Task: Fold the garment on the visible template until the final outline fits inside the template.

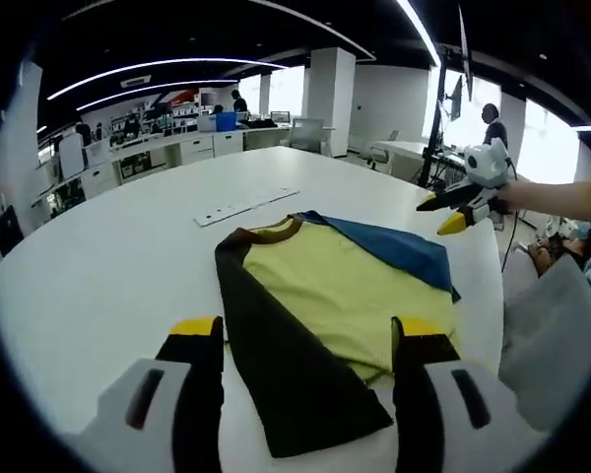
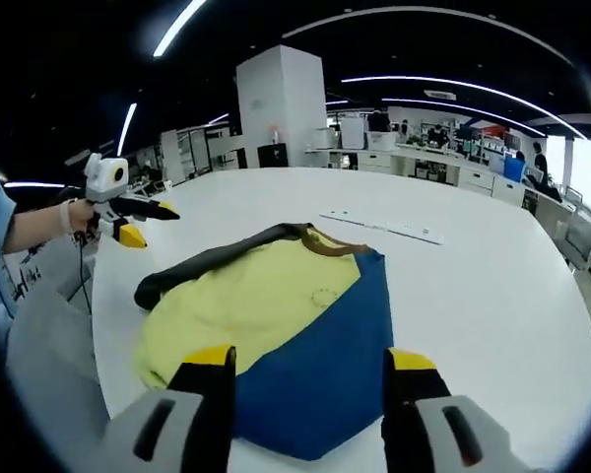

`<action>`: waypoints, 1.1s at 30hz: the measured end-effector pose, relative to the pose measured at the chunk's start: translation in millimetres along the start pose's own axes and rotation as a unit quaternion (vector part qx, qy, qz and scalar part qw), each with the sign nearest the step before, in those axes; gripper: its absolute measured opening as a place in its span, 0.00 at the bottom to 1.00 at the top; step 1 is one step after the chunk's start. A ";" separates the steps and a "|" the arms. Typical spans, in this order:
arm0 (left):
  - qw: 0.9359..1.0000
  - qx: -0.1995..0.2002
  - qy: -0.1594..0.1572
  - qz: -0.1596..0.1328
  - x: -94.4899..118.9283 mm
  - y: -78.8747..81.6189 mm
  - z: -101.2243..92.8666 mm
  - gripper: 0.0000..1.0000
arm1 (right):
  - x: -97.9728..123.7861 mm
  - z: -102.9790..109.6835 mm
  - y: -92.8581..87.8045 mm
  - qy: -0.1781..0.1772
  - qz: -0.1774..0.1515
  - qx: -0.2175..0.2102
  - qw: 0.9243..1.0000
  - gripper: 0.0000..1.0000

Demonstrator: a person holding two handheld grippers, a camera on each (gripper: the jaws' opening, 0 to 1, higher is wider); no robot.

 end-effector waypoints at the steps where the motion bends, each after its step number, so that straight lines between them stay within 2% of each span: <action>1: 1.000 0.002 0.000 -0.002 1.9 -1.3 -1.1 0.66 | 1.1 1.0 -1.2 -0.001 0.000 0.001 1.000 0.59; 14: 1.000 0.006 -0.001 -0.012 17.0 -3.2 -9.7 0.66 | 13.7 18.1 -6.4 -0.004 -0.001 -0.006 1.000 0.55; 16: 1.000 0.010 -0.002 -0.015 18.3 -4.6 -11.6 0.66 | 16.7 23.3 -10.5 -0.003 0.001 0.007 1.000 0.54; 18: 1.000 0.014 -0.003 -0.014 19.1 -6.5 -12.6 0.66 | 20.0 28.9 -12.5 0.000 0.004 0.060 0.998 0.49; 22: 1.000 0.018 -0.002 -0.013 20.1 -9.3 -12.7 0.65 | 23.2 48.1 -16.4 0.010 0.024 0.171 0.985 0.44; 25: 1.000 0.024 0.001 -0.012 20.8 -11.3 -12.4 0.65 | 21.7 55.7 -23.0 0.016 0.048 0.211 0.976 0.42; 27: 1.000 0.025 0.001 -0.013 21.3 -12.1 -13.2 0.65 | 18.5 57.4 -29.3 0.016 0.068 0.245 0.967 0.40; 30: 1.000 0.028 0.003 -0.012 22.2 -14.1 -14.6 0.65 | 13.4 61.0 -36.5 0.027 0.081 0.255 0.963 0.38; 31: 1.000 0.029 0.003 -0.012 22.6 -14.9 -15.1 0.65 | 11.1 61.2 -39.0 0.031 0.086 0.265 0.960 0.38; 32: 0.999 0.030 0.003 -0.011 23.1 -15.6 -15.6 0.65 | 10.3 59.3 -41.3 0.030 0.098 0.279 0.955 0.37; 33: 0.999 0.031 0.003 -0.010 23.6 -16.5 -16.2 0.65 | 9.5 55.7 -45.0 0.025 0.115 0.302 0.946 0.36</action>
Point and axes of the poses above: the point that each gripper's makers call its tool centre point, and the gripper's own axes: x roughly backward along the fingers, z roughly to its left, y roughly out of its top, the point moved 3 cm from there along x, roughly backward along the fingers, and after that the axes turned 7 degrees about y, right-handed, at the moved point
